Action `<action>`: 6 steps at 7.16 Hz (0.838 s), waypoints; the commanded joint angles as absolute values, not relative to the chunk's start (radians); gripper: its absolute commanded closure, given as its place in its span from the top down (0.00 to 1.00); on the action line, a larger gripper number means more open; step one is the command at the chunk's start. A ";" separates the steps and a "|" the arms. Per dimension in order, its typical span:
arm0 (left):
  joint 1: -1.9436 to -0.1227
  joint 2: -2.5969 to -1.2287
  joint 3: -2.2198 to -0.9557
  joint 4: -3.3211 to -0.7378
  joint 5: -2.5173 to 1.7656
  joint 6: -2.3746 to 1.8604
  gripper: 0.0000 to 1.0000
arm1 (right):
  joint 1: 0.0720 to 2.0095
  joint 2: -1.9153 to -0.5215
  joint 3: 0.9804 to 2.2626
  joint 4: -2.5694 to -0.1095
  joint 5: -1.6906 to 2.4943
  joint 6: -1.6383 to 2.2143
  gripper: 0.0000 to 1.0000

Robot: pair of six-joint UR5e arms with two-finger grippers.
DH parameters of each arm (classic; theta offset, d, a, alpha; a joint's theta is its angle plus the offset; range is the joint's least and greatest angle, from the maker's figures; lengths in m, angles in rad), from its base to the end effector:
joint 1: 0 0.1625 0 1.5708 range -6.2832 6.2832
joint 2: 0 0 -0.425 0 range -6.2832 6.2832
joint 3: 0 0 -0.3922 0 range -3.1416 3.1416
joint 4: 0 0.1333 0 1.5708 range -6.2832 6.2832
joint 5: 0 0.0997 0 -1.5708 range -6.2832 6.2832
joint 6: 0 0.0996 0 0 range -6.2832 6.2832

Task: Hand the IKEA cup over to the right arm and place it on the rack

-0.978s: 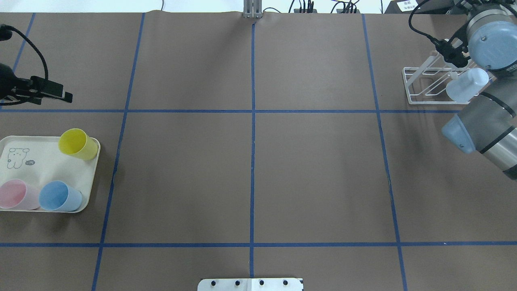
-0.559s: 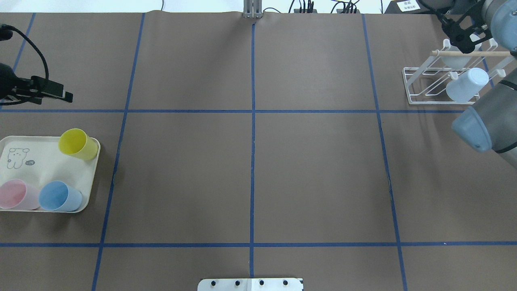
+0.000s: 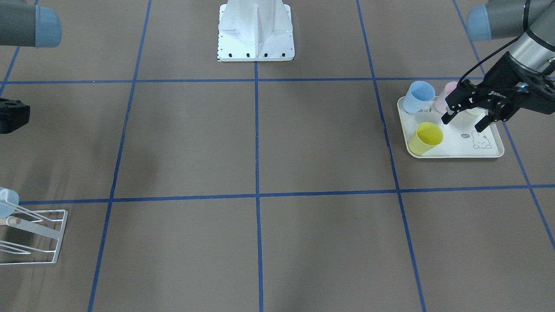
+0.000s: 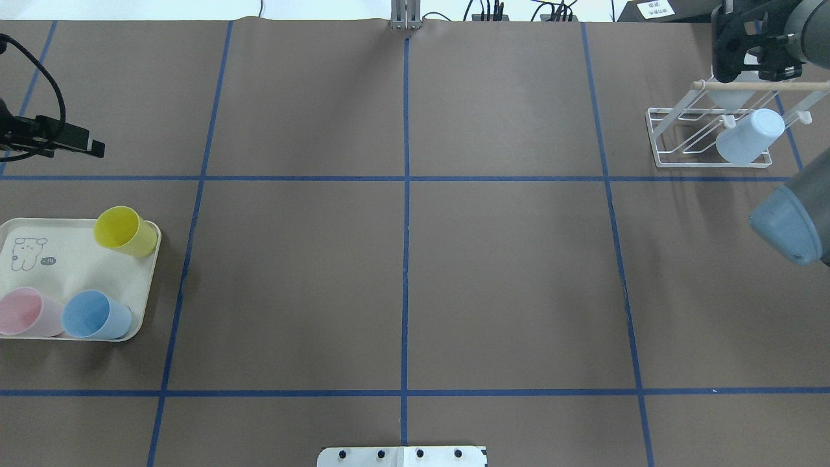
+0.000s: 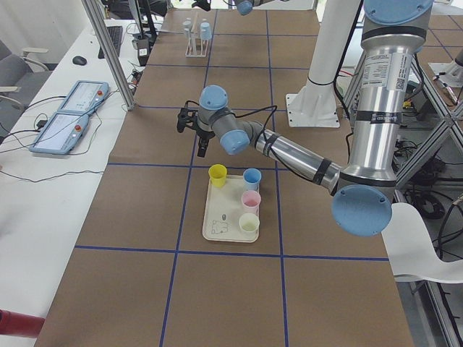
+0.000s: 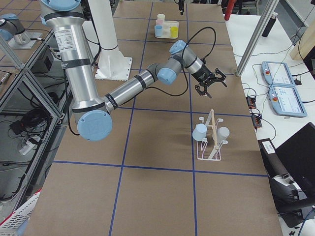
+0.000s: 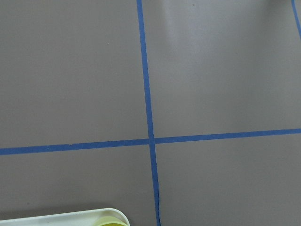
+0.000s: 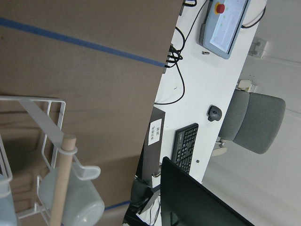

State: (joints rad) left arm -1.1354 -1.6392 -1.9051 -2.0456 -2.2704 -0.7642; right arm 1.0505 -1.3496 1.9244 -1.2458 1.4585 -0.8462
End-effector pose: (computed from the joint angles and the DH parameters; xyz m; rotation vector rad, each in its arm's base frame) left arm 0.1533 -0.4936 0.4048 0.3235 1.0093 0.0093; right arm -0.1540 -0.5594 0.3474 0.9315 0.2667 -1.2162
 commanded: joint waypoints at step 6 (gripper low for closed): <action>-1.333 -1.556 -1.904 -1.858 -2.275 -0.252 1.00 | 0.920 -1.345 2.020 -1.236 1.683 0.204 1.00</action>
